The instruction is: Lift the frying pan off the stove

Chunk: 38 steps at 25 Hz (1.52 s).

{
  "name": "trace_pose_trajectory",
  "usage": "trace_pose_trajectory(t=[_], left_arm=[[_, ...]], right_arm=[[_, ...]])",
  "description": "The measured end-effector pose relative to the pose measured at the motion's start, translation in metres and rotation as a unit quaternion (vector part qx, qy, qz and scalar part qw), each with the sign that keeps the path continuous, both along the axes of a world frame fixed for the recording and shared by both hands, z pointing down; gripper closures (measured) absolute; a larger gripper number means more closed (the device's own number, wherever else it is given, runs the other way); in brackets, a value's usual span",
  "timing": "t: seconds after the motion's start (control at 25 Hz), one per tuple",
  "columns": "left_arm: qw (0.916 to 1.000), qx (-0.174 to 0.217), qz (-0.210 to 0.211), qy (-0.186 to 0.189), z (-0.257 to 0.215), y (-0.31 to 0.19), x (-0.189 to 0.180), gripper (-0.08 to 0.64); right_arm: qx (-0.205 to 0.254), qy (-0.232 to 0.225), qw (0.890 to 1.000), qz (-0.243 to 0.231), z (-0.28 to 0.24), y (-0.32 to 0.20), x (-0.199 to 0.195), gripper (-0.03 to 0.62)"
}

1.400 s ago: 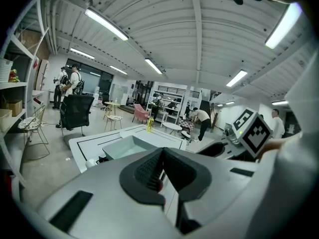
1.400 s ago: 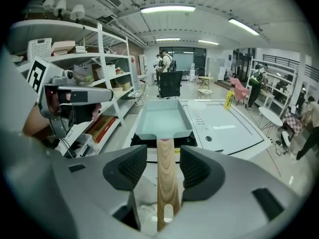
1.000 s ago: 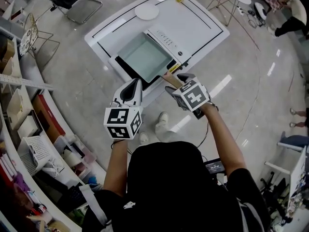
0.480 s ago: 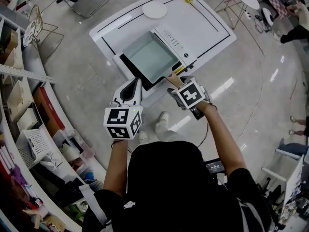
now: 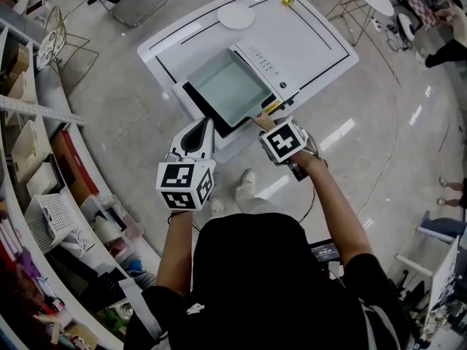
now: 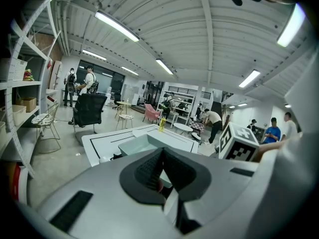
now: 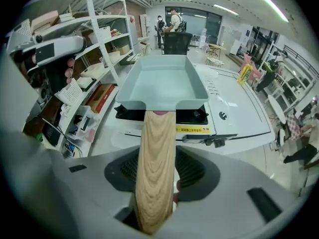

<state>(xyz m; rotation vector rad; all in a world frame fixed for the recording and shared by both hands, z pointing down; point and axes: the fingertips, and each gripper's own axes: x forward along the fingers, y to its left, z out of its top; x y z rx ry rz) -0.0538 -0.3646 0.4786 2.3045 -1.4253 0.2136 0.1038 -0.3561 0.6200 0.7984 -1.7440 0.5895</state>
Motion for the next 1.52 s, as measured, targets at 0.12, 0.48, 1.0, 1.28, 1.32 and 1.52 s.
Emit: trace_pose_trajectory(t=[0.12,0.48,1.0,1.28,1.32,1.52], left_arm=[[1.0000,0.001,0.000,0.000,-0.001,0.000,0.000,0.549],[0.9999,0.004,-0.009,-0.001,-0.005,0.001,-0.003,0.549],[0.9995,0.008,-0.030,-0.003,-0.015,0.000,-0.014,0.549],[0.9996,0.010,-0.024,-0.008,-0.020,0.002,-0.010,0.549],[0.9996,0.012,-0.022,-0.009,-0.021,0.003,-0.010,0.549],[0.9996,0.021,-0.016,-0.014,-0.027,0.012,-0.013,0.549]], right_arm=[[0.016,0.000,1.000,-0.016,-0.004,-0.008,-0.004,0.451],[0.014,0.014,0.999,-0.044,-0.002,-0.005,-0.009,0.520],[-0.007,0.020,0.999,-0.031,-0.001,0.001,-0.003,0.526],[-0.007,0.020,0.999,-0.036,0.000,0.006,-0.002,0.526],[0.000,0.015,0.999,-0.039,-0.001,0.005,-0.005,0.526],[0.011,0.005,1.000,-0.025,-0.003,0.007,-0.010,0.526]])
